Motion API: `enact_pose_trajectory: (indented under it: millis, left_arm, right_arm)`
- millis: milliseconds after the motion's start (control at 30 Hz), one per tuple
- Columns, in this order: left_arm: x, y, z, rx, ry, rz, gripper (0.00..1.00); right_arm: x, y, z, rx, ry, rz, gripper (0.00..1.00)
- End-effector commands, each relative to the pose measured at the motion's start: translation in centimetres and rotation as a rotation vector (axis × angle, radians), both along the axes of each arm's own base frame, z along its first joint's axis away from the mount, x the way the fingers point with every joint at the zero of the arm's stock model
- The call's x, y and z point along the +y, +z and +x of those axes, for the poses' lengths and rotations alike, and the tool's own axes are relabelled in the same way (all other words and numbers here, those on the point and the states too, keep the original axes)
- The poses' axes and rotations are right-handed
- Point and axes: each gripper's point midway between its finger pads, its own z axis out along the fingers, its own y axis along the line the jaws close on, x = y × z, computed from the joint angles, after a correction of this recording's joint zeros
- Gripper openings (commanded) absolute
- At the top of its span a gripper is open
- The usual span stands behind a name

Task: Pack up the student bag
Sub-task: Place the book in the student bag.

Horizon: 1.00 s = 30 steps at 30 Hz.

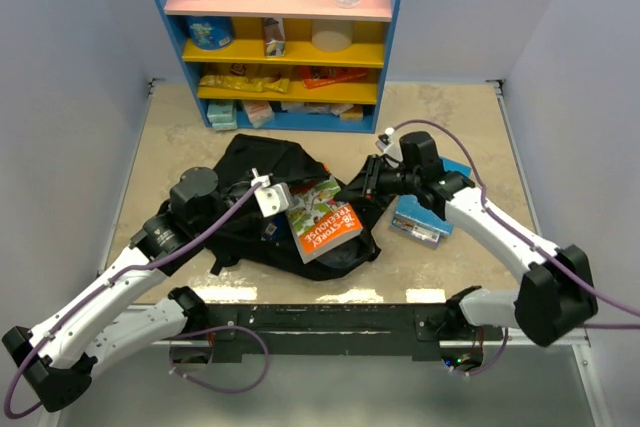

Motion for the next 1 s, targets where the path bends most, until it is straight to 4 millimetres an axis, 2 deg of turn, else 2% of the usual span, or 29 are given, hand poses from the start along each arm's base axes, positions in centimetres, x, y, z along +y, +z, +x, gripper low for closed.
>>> enact_pose_trajectory:
  millis: [0, 133, 167, 233, 267, 333, 367, 433, 533, 633, 733, 833, 867, 967]
  left_arm:
    - [-0.1, 8.5, -1.0, -0.194, -0.043, -0.157, 0.0]
    - [0.2, 8.7, -1.0, -0.2, -0.035, -0.157, 0.0]
    - [0.2, 8.6, -1.0, -0.2, -0.036, -0.155, 0.0]
    - [0.2, 8.7, -1.0, -0.201, -0.036, -0.154, 0.0]
    - [0.2, 8.7, -0.9, -0.201, -0.034, -0.154, 0.0]
    - [0.0, 8.6, -0.9, -0.198, -0.039, -0.154, 0.0]
    - [0.0, 8.6, -0.9, -0.198, -0.039, -0.156, 0.0]
    - [-0.1, 8.7, -0.9, -0.198, -0.041, -0.16, 0.0]
    - [-0.1, 9.0, -0.8, -0.2, -0.043, -0.162, 0.0]
    - [-0.3, 9.2, -0.7, -0.205, -0.046, -0.162, 0.0]
    - [-0.3, 9.2, -0.7, -0.205, -0.049, -0.16, 0.0]
    - [-0.3, 9.2, -0.6, -0.208, -0.048, -0.157, 0.0]
    - [-0.3, 9.2, -0.6, -0.207, -0.046, -0.158, 0.0]
    - [-0.3, 9.4, -0.6, -0.208, -0.048, -0.155, 0.0]
  right_arm:
    - [3.7, 4.5, 2.4, -0.175, 0.107, 0.172, 0.0]
    - [5.0, 4.0, 2.6, -0.179, 0.154, 0.169, 0.0]
    - [4.9, 3.2, 2.3, -0.155, 0.152, 0.149, 0.0]
    - [4.4, 3.2, 1.6, -0.151, 0.136, 0.151, 0.0]
    - [4.1, 2.2, 1.0, -0.131, 0.131, 0.142, 0.0]
    - [3.8, 2.3, 0.2, -0.145, 0.127, 0.154, 0.0]
    - [3.7, 1.3, -0.4, -0.113, 0.122, 0.151, 0.0]
    - [3.8, 1.3, -0.9, -0.114, 0.119, 0.17, 0.0]
    - [4.2, 0.4, -2.1, -0.099, 0.156, 0.153, 0.0]
    - [4.8, -0.2, -2.2, -0.092, 0.175, 0.152, 0.0]
    - [5.9, 0.1, -1.3, -0.116, 0.197, 0.163, 0.0]
    - [7.5, 1.1, 1.1, -0.156, 0.207, 0.175, 0.0]
    - [8.3, 1.9, 2.4, -0.175, 0.202, 0.184, 0.0]
    - [8.9, 3.9, 5.4, -0.228, 0.16, 0.197, 0.0]
